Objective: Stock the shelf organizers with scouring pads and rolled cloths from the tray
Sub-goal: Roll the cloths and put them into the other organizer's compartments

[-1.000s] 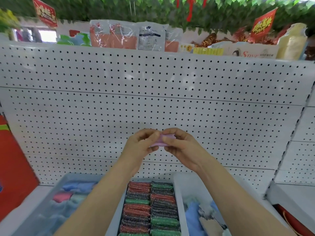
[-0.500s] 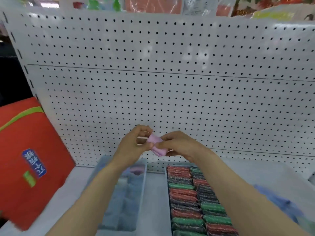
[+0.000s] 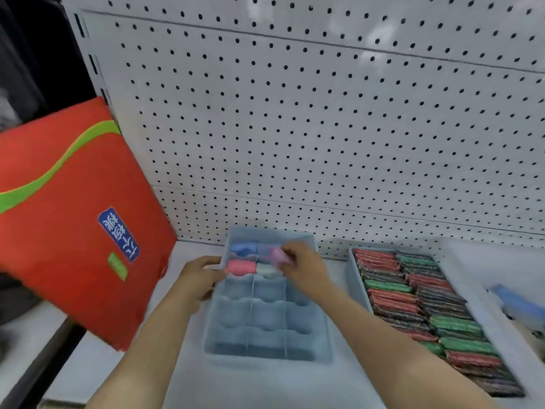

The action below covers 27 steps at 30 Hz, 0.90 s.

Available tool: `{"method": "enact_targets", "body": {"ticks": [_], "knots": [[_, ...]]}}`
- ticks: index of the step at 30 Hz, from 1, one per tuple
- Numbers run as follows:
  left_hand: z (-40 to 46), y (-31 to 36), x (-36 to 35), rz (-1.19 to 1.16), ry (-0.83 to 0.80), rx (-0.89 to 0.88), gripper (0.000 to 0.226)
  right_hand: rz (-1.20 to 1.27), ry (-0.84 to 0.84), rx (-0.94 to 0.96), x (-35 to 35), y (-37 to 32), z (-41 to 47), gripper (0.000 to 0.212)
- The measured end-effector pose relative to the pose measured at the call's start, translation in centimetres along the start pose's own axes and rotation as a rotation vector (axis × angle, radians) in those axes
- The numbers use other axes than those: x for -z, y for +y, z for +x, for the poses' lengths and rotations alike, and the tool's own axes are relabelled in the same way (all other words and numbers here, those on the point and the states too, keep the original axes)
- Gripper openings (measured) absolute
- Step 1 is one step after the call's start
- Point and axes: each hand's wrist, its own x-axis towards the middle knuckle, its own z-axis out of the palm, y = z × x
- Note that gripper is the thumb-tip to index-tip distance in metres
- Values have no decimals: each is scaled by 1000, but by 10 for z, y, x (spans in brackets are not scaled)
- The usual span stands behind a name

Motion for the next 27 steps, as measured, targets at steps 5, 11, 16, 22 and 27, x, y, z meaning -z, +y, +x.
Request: {"method": "enact_targets", "body": {"ticks": [5,11,16,22,27], "knots": [[2,0,7,-105,-42,9,26,-662,-65,10,10,8,3,32],[2,1,10,-160,-82,11,24,-792,-302,-45,6,6,13,24],[3,2,14,-166,-101,10,23,-645,-349,-110,1,2,23,13],[4,4,13,-141,-73,30,24,-569,-296,-199,-3,-7,23,23],[10,2,9,-109,-22,19,22,-603,-362,-171,-10,-5,23,17]]}}
